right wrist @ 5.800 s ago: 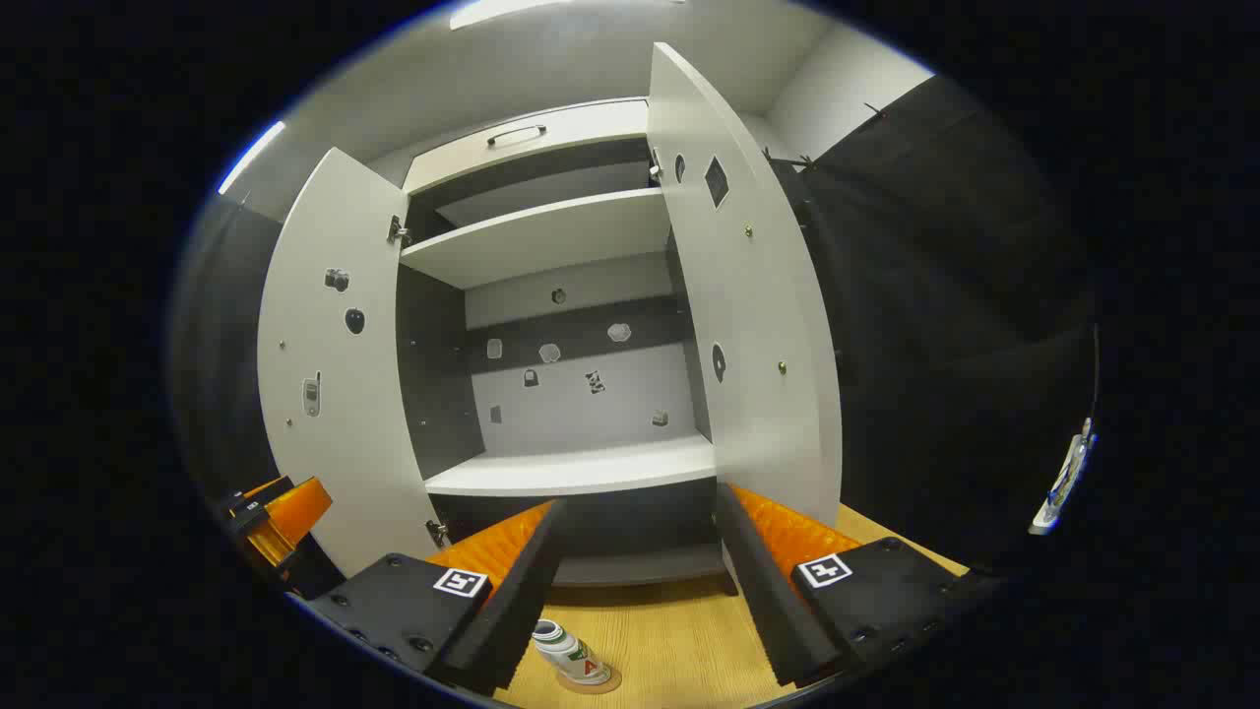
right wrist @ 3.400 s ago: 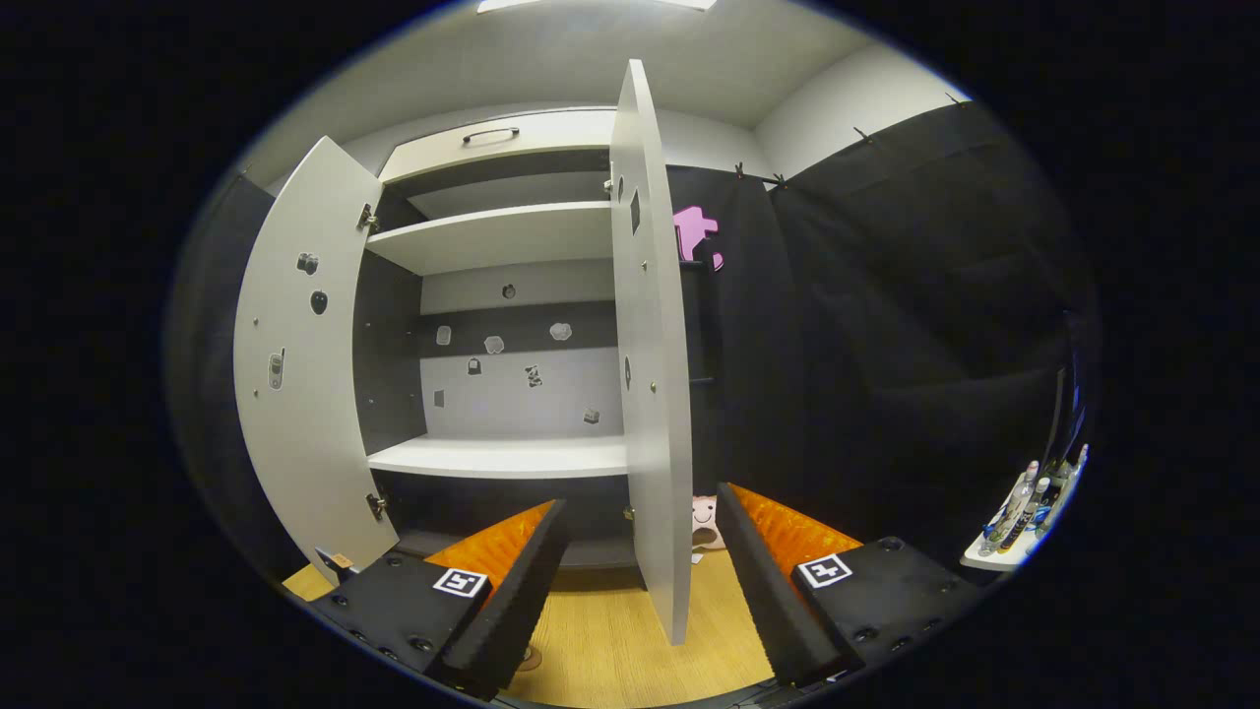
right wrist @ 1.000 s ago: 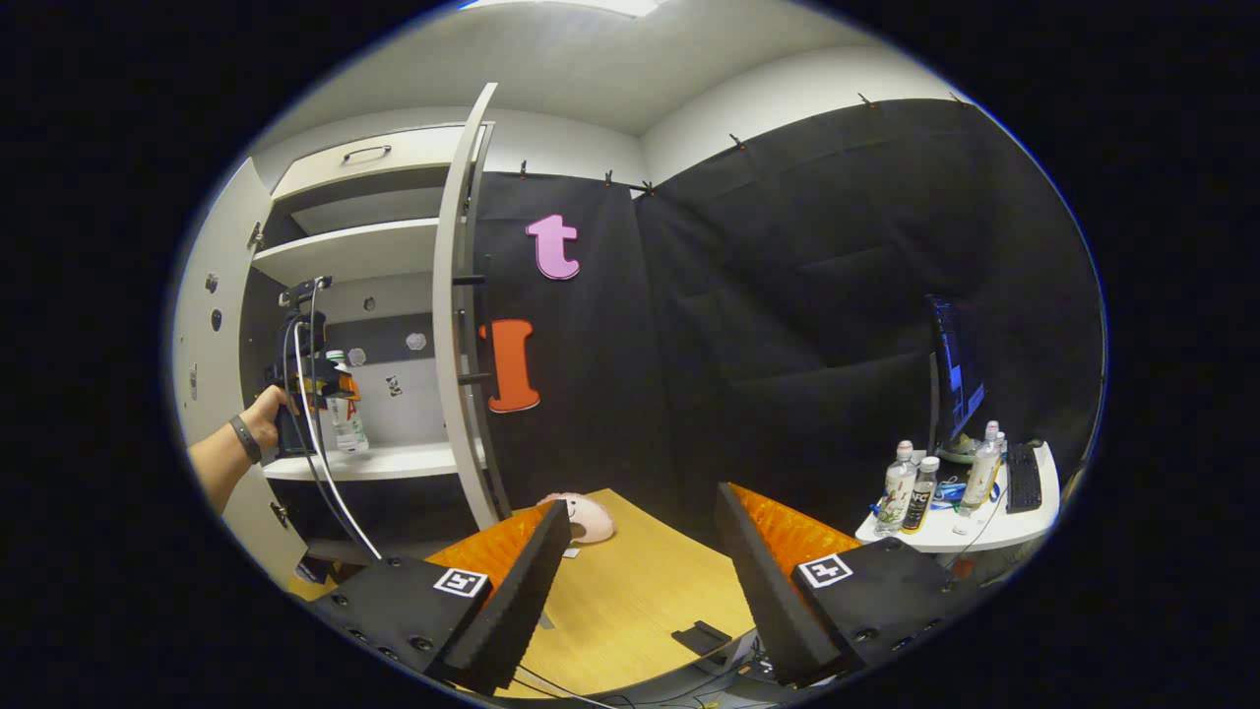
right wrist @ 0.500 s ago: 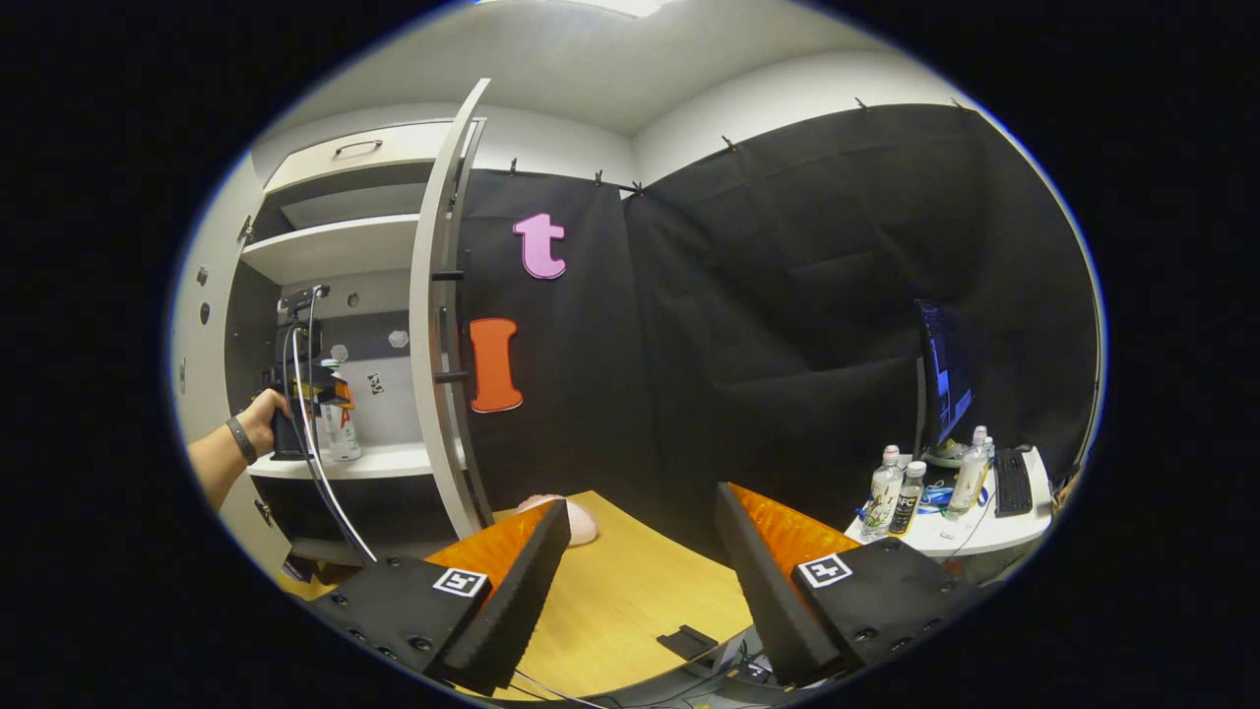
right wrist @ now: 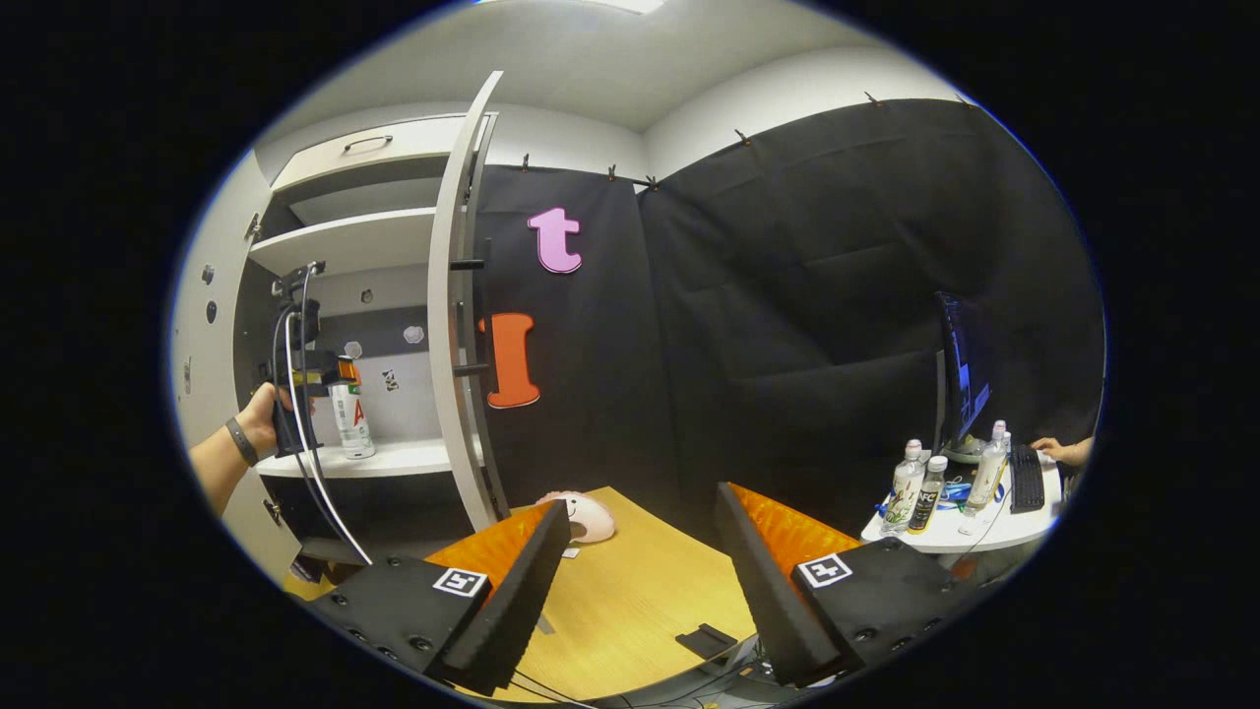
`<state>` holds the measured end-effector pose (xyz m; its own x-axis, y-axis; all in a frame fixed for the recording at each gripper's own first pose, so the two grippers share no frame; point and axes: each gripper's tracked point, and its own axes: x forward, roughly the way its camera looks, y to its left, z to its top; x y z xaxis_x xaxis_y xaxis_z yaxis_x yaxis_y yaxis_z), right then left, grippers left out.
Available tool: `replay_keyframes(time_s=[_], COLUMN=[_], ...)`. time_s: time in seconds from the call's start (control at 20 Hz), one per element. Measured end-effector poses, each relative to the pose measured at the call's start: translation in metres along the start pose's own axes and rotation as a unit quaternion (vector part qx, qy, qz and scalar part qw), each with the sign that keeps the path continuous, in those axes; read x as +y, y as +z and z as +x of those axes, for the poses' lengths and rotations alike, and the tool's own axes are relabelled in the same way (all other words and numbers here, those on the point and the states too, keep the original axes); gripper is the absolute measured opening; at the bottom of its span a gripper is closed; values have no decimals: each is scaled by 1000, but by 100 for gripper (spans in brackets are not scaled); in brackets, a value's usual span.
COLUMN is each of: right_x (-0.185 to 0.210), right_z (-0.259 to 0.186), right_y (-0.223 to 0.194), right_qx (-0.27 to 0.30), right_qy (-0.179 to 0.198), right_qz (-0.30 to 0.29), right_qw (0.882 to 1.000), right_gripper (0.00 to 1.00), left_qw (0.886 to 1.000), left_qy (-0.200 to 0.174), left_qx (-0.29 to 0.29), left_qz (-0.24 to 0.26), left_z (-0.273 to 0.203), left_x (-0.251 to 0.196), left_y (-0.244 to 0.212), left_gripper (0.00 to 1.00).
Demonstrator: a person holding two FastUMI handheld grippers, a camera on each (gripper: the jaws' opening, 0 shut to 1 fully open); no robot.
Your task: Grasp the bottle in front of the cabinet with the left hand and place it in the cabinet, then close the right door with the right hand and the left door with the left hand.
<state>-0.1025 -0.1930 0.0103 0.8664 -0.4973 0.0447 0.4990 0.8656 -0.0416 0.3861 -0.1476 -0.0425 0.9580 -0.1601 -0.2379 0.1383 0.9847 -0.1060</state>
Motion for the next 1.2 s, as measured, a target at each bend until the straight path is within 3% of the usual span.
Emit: replay_keyframes(time_s=[0.25,0.55,1.15,1.2], right_x=[19,58,141,148], right_z=[4,4,-15,-17], right_y=[-4,-8,0,-1], right_qx=[8,15,1,2], right_qy=[28,89,218,228], right_qz=[-1,-8,-21,-21], right_qw=[1000,996,976,974], right_gripper=[98,98,98,89], left_qw=[998,993,990,990], left_qy=[-14,-21,52,57], left_qx=[-63,-115,-127,-126], left_qz=[-1,-1,24,20], left_z=[-52,-129,-278,-288], left_x=[-4,7,74,77], left_y=[50,91,48,42], left_gripper=[94,92,92,94])
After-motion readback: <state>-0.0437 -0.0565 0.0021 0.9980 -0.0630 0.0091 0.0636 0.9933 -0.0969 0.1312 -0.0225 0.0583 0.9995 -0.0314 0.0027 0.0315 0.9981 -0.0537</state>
